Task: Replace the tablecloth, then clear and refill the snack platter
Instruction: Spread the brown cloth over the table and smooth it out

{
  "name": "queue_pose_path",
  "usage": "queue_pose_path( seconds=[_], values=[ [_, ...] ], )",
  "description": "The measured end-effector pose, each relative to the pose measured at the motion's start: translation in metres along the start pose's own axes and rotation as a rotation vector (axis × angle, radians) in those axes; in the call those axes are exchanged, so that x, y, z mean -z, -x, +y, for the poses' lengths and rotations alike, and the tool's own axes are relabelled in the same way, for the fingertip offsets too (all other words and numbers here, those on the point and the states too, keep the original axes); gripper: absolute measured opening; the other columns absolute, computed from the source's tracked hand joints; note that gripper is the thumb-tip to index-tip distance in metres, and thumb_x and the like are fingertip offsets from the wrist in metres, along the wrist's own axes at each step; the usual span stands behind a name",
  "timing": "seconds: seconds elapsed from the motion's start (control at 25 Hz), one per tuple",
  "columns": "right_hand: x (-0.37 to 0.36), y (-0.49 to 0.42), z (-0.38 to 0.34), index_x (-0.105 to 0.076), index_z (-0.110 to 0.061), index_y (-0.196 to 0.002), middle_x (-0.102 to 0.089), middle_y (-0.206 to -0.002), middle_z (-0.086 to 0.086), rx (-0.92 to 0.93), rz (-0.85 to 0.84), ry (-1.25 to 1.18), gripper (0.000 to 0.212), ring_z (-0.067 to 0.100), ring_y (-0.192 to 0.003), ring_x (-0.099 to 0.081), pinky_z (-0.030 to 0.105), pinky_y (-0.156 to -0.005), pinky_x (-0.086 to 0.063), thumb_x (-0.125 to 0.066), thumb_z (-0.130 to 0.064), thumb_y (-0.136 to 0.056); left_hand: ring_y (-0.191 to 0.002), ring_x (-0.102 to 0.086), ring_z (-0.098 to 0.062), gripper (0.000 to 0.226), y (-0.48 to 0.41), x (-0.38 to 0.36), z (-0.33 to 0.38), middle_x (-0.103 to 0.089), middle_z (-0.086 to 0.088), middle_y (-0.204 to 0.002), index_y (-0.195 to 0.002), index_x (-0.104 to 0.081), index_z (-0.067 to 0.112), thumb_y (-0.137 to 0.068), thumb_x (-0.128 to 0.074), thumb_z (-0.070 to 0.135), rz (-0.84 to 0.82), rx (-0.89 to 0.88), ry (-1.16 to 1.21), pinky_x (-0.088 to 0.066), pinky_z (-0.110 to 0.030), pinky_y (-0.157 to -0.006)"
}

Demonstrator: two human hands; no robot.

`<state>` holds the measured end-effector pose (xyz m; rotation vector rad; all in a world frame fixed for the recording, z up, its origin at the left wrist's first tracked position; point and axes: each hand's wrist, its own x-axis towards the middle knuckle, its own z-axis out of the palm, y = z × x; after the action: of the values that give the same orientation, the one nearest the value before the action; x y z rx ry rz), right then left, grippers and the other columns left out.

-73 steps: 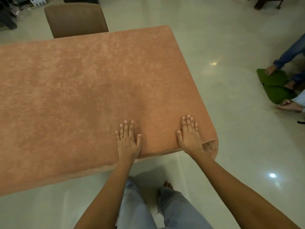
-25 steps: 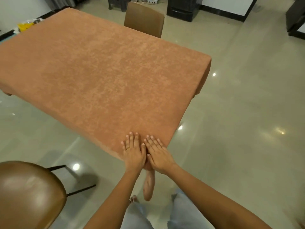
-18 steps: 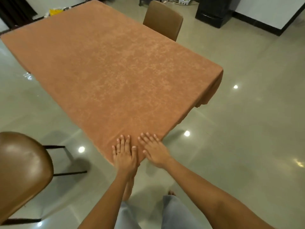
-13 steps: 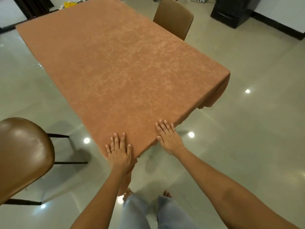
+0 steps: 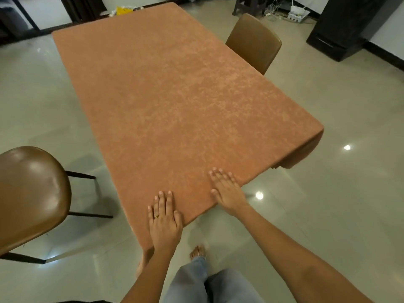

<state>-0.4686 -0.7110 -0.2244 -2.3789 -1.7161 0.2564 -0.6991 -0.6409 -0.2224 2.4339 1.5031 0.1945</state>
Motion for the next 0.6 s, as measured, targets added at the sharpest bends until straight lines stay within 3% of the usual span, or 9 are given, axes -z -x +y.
queue_pose_path(
  seconds=[0.16,0.24,0.36,0.44,0.6],
  values=[
    [0.021,-0.011,0.042,-0.014,-0.008,-0.151,-0.006,-0.158,0.005,-0.162,0.009,-0.062,0.069,0.021,-0.147,-0.004,0.033,-0.118,0.008,-0.01,-0.045,-0.093,-0.14,-0.032,-0.032,0.057,-0.017,0.002,0.028,-0.037,-0.018,-0.149,-0.133,-0.049,0.006,-0.086,-0.029,0.03,-0.02,0.035,-0.013,-0.006,-0.048,-0.117],
    [0.018,-0.019,0.018,-0.025,-0.003,-0.148,-0.018,-0.156,0.01,-0.043,-0.026,-0.047,0.064,0.026,-0.145,-0.017,0.036,-0.118,-0.001,-0.021,-0.038,-0.094,-0.14,-0.032,-0.031,0.053,-0.033,-0.001,0.062,-0.037,-0.016,-0.15,-0.131,-0.051,0.007,-0.089,-0.029,0.031,-0.025,0.006,0.044,-0.007,-0.046,-0.116],
    [0.001,-0.025,-0.013,-0.036,-0.005,-0.144,-0.029,-0.153,0.01,0.179,-0.059,-0.071,0.056,0.024,-0.142,-0.028,0.039,-0.113,-0.015,-0.03,-0.03,-0.095,-0.147,-0.013,-0.022,0.059,-0.052,-0.016,0.103,-0.021,-0.006,-0.158,-0.146,-0.035,0.015,-0.094,-0.017,0.038,-0.03,-0.013,0.132,0.007,-0.038,-0.118],
    [0.0,-0.027,0.001,-0.032,-0.01,-0.147,-0.027,-0.154,0.005,0.209,-0.041,-0.083,0.056,0.019,-0.144,-0.024,0.04,-0.114,-0.015,-0.031,-0.032,-0.095,-0.146,-0.011,-0.019,0.06,-0.052,-0.028,0.107,-0.019,-0.004,-0.158,-0.15,-0.028,0.017,-0.096,-0.013,0.04,-0.025,0.011,0.114,0.011,-0.035,-0.117],
    [0.022,-0.04,0.085,-0.026,-0.015,-0.15,-0.023,-0.156,0.001,0.149,-0.057,-0.002,0.059,0.016,-0.144,-0.021,0.04,-0.115,-0.012,-0.032,-0.038,-0.096,-0.144,-0.023,-0.019,0.058,-0.05,-0.035,0.098,-0.029,-0.002,-0.155,-0.149,-0.032,0.019,-0.095,-0.02,0.038,0.006,0.036,0.055,0.002,-0.033,-0.117]
  ],
)
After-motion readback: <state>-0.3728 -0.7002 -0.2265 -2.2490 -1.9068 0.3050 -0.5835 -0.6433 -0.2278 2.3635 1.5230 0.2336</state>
